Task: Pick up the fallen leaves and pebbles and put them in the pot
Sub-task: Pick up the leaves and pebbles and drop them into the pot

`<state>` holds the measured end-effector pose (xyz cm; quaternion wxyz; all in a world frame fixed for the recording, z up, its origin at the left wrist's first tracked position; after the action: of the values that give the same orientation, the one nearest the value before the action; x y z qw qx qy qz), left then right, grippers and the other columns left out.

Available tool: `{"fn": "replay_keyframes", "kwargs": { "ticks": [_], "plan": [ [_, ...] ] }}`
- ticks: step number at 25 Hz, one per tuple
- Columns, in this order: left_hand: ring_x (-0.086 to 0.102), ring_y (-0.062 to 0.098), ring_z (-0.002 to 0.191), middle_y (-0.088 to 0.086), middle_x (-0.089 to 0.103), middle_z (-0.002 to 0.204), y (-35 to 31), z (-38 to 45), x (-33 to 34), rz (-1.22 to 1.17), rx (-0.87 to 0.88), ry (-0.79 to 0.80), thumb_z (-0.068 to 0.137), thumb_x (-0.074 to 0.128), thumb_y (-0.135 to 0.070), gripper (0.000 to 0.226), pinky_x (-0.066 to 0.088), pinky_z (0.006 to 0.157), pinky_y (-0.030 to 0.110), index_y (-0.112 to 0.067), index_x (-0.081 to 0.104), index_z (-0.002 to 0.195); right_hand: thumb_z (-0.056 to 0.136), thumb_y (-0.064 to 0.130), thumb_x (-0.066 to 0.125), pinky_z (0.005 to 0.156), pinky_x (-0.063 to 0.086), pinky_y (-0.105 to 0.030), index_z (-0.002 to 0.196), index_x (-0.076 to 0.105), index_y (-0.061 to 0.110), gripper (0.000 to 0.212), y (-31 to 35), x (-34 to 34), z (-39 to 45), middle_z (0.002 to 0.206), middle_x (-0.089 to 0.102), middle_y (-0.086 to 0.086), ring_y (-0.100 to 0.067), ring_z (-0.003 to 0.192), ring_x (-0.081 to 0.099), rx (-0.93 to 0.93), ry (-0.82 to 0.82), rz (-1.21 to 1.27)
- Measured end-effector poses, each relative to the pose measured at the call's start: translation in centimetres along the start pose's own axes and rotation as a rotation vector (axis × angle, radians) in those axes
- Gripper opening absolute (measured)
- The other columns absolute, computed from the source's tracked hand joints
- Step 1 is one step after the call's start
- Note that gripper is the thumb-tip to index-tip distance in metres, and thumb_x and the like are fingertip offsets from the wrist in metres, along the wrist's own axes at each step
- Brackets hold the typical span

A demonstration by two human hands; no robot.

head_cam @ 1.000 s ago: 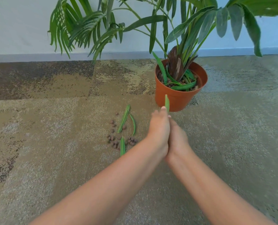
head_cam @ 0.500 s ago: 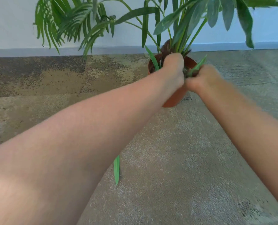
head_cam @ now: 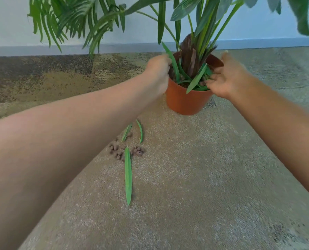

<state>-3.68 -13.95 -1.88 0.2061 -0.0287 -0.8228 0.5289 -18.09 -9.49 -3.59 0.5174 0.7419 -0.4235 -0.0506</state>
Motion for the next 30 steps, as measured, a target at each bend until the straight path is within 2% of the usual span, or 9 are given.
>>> {"fn": "replay_keyframes", "kwargs": {
  "ticks": [2,3,7,11,14,19,23,27,30],
  "plan": [
    [0.044,0.024,0.127,0.012,0.047,0.137,-0.1,0.3,-2.3,0.048,0.024,-0.027,0.094,0.033,0.004,0.041,0.035,0.109,0.032,0.001,0.041,0.135,0.098,0.031,0.038,0.110,0.032,-0.037,0.139,0.035,0.008,0.047,-0.1,-0.4,-1.0,0.140,0.043,-0.013,-0.026,0.128,0.044,-0.151,-0.007,-0.153],
    [0.037,0.024,0.134,0.012,0.040,0.144,0.0,0.3,-3.2,0.095,0.031,-0.036,0.093,0.034,0.005,0.045,0.024,0.115,0.037,0.000,0.038,0.138,0.098,0.031,0.039,0.110,0.033,-0.036,0.137,0.040,0.011,0.044,-0.6,-0.4,-1.6,0.134,0.048,-0.006,-0.021,0.125,0.045,-0.249,0.006,-0.304],
    [0.033,0.022,0.137,0.010,0.039,0.147,1.7,-0.9,-6.5,0.240,-0.020,-0.065,0.092,0.034,0.006,0.049,0.018,0.117,0.040,-0.003,0.035,0.140,0.095,0.015,0.040,0.093,0.045,-0.026,0.132,0.049,0.020,0.038,-3.3,-1.0,-2.1,0.133,0.052,-0.001,-0.013,0.111,0.052,-0.687,0.060,-1.262],
    [0.030,0.023,0.139,0.010,0.037,0.148,2.9,-1.1,-7.8,0.237,-0.050,-0.078,0.092,0.031,0.007,0.050,0.018,0.118,0.039,-0.002,0.033,0.141,0.086,-0.004,0.035,0.113,0.019,-0.049,0.133,0.048,0.029,0.059,-4.4,-2.1,-0.3,0.138,0.050,-0.007,-0.029,0.127,0.043,-0.538,0.154,-1.876],
    [0.031,0.022,0.138,0.010,0.035,0.149,3.1,-1.0,-7.5,0.235,-0.052,-0.078,0.093,0.030,0.007,0.050,0.017,0.118,0.037,-0.002,0.031,0.142,0.086,-0.001,0.032,0.108,0.022,-0.050,0.135,0.041,0.039,0.064,-4.1,-1.1,-0.1,0.138,0.050,-0.001,-0.026,0.128,0.042,-0.537,0.174,-1.884],
    [0.055,0.011,0.107,0.010,0.042,0.144,3.1,-1.0,-7.8,0.228,-0.008,-0.073,0.092,0.034,0.008,0.049,0.022,0.116,0.034,-0.001,0.036,0.140,0.087,-0.003,0.033,0.111,0.024,-0.055,0.144,0.026,0.036,0.069,-4.1,1.2,0.8,0.142,0.045,-0.002,-0.028,0.129,0.041,-0.397,0.308,-1.705],
    [0.054,0.012,0.107,0.008,0.048,0.140,3.5,-1.2,-10.5,0.379,0.001,-0.046,0.091,0.039,0.006,0.044,0.037,0.101,0.026,-0.004,0.046,0.133,0.089,0.009,0.042,0.093,0.048,-0.044,0.128,0.051,0.022,0.042,-3.8,2.2,-1.8,0.112,0.061,0.005,-0.013,0.100,0.058,-0.887,0.147,-1.483],
    [0.054,0.018,0.083,0.009,0.062,0.112,5.6,-1.7,-15.3,0.858,-0.007,-0.057,0.091,0.044,0.000,0.023,0.048,0.072,0.026,-0.017,0.059,0.089,0.087,0.008,0.051,0.097,0.045,-0.027,0.123,0.054,0.026,0.041,-11.2,3.5,-5.6,0.120,0.057,0.004,-0.011,0.109,0.053,-0.941,0.523,-1.648],
    [0.054,0.015,0.076,0.007,0.061,0.118,7.7,-1.2,-18.1,1.095,-0.027,-0.107,0.090,0.045,0.001,0.021,0.054,0.068,0.028,-0.014,0.060,0.095,0.087,0.002,0.050,0.110,0.032,-0.035,0.134,0.044,0.026,0.053,-16.9,2.4,-5.7,0.141,0.043,-0.001,-0.021,0.129,0.040,-0.704,0.725,-1.874]
  ]
}}
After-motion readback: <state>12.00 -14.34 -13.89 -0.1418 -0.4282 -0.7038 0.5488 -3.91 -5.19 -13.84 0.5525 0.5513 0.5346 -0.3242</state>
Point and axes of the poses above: each hand's wrist, its own z-axis towards the middle knuckle, its own x-axis out of the palm, y = z × x, the point moved 3 cm from there along z, towards the middle knuckle
